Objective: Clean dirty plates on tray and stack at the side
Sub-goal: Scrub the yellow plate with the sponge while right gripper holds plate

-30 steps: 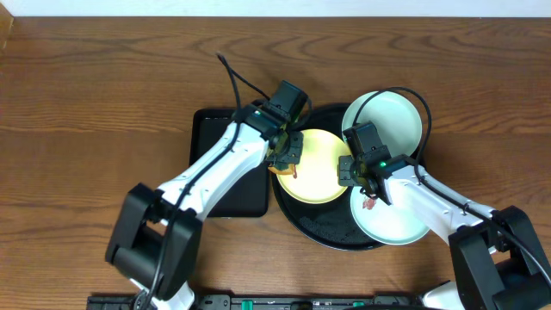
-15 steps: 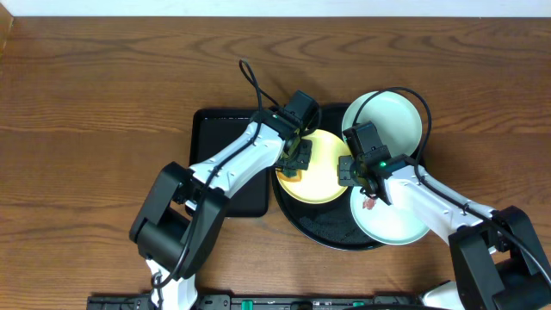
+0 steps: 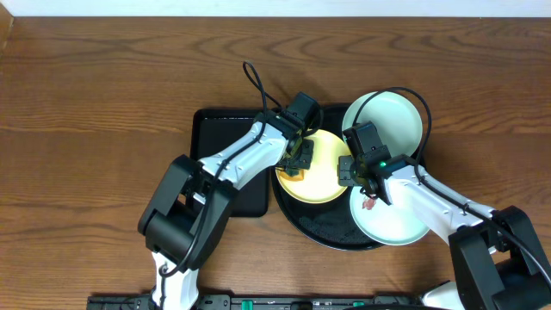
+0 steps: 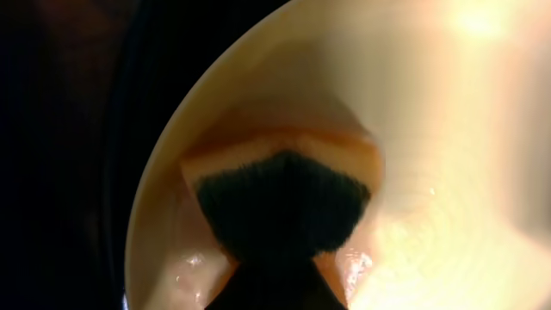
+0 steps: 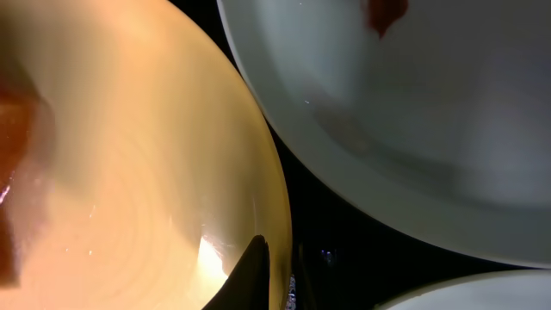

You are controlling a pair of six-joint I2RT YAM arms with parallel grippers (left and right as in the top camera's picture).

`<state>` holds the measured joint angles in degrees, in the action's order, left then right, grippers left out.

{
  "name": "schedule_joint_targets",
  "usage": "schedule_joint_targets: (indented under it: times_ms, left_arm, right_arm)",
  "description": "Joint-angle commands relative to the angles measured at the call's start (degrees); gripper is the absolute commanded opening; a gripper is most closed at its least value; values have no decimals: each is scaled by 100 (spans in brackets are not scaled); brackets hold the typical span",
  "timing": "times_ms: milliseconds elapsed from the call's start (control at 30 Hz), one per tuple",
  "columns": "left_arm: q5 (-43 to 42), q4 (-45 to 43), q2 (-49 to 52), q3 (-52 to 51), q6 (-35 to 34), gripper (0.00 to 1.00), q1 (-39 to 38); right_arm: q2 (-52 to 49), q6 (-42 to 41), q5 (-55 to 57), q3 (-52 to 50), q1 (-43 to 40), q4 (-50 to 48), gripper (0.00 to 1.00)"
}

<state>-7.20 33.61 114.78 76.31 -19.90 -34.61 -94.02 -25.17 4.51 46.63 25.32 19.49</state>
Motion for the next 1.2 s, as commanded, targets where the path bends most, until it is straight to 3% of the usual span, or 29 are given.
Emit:
schedule_joint_targets:
  times_ms: [0, 267, 367, 433, 500, 1167]
  left_arm:
    - [76, 138, 258, -46, -83, 13, 2]
    - [74, 420, 258, -46, -107, 17, 2]
    - [61, 330, 284, -55, -247, 8, -11]
    - [26, 199, 315, -96, -293, 8, -22]
    - [9, 118, 352, -151, -339, 8, -39]
    - [-140, 79, 396, -273, -898, 9, -52]
  right_arm:
    - [-26, 59, -4, -24, 11, -4, 10]
    - [-26, 59, -7, -24, 11, -7, 10]
    - [-26, 59, -4, -24, 11, -7, 10]
    - [-26, 59, -7, -24, 11, -7, 9]
    - [-26, 59, -7, -24, 11, -4, 1]
    - [-26, 57, -87, -17, -37, 4, 1]
